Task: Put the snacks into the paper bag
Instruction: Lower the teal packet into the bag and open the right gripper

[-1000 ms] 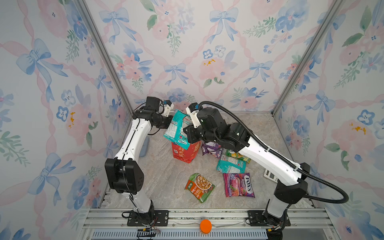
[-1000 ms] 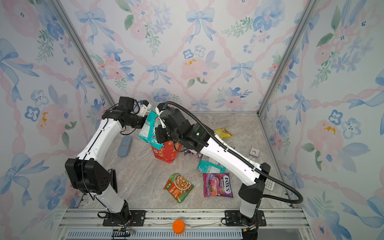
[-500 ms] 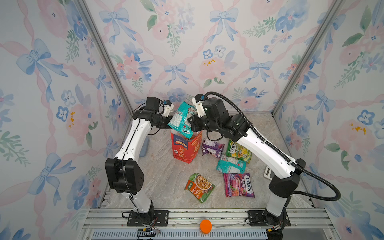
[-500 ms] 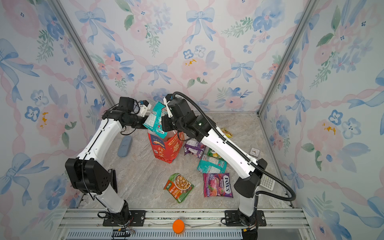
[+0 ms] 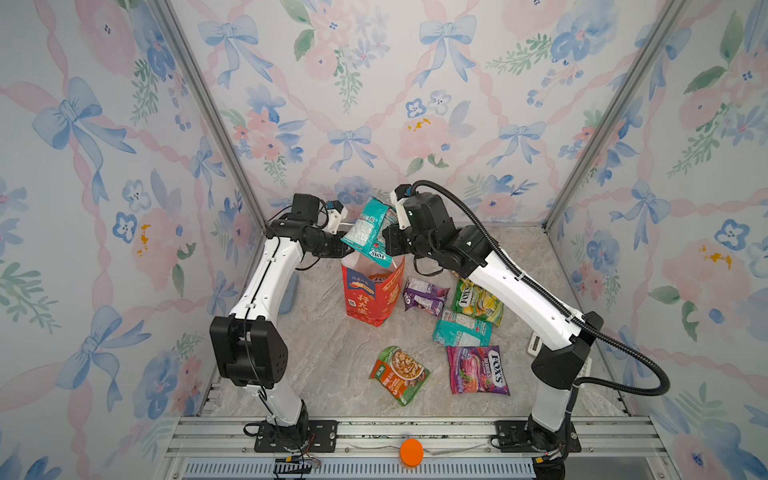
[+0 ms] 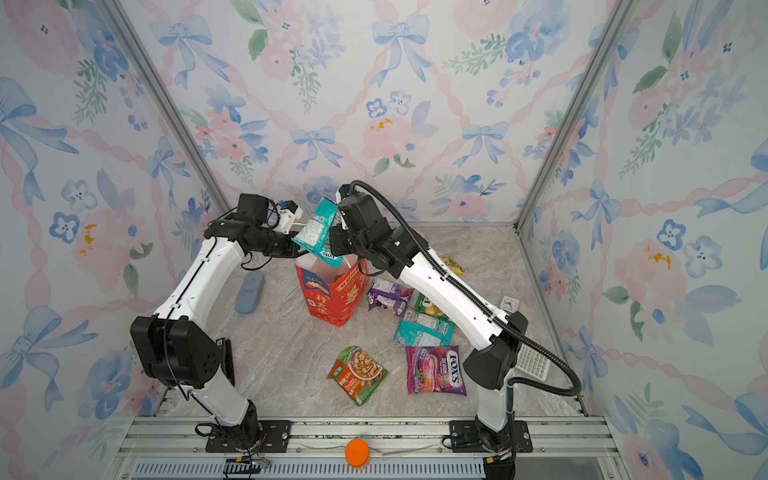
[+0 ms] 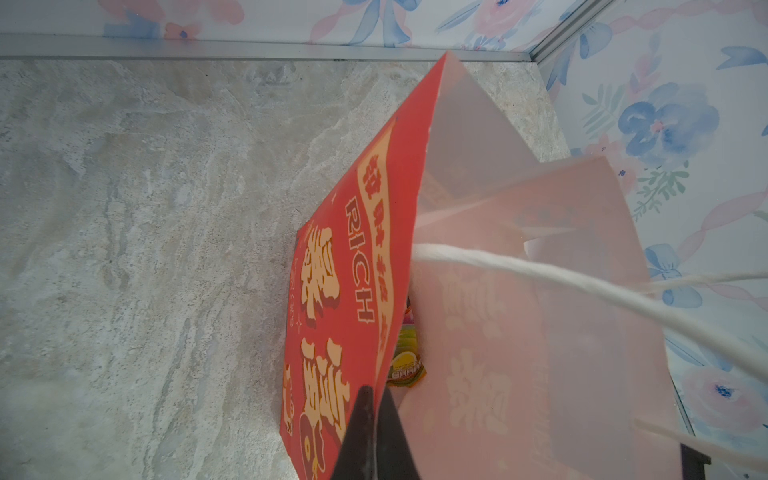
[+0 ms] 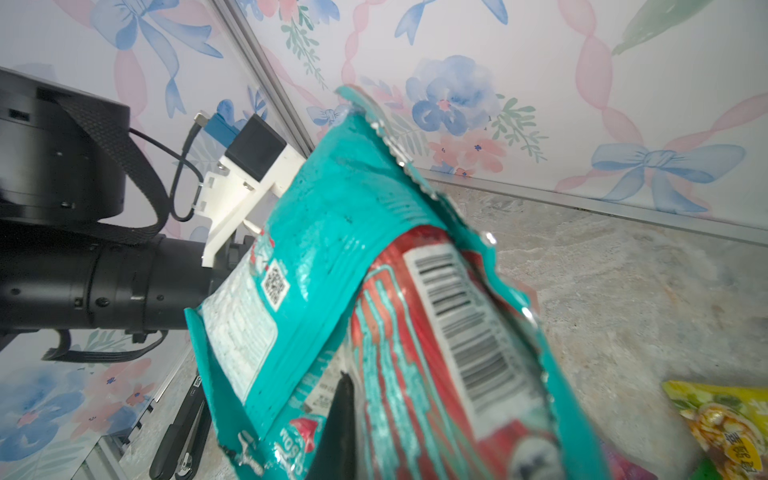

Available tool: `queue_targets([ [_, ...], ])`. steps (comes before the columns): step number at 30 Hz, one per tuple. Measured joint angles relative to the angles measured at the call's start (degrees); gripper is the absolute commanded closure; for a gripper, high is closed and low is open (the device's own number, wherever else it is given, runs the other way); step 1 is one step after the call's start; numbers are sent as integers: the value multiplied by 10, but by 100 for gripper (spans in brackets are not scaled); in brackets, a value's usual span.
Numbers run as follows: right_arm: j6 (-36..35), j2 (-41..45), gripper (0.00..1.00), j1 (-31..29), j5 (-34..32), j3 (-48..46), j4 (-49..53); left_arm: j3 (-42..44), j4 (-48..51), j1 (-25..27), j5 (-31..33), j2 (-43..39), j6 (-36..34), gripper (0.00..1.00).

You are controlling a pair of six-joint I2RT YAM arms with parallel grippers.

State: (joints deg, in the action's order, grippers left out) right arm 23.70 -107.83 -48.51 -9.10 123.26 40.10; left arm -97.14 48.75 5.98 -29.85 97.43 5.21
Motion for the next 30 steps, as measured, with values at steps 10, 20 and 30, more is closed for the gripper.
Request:
queue_targets([
  [10,-2,14,100,2,-42,-78,2,2,-2,0,0,-2,0,100],
  [20,-2,37,100,5,-48,-120,-1,2,-2,0,0,-3,0,100],
  [30,-2,37,100,-4,-9,-127,-3,2,-2,0,0,-3,0,100],
])
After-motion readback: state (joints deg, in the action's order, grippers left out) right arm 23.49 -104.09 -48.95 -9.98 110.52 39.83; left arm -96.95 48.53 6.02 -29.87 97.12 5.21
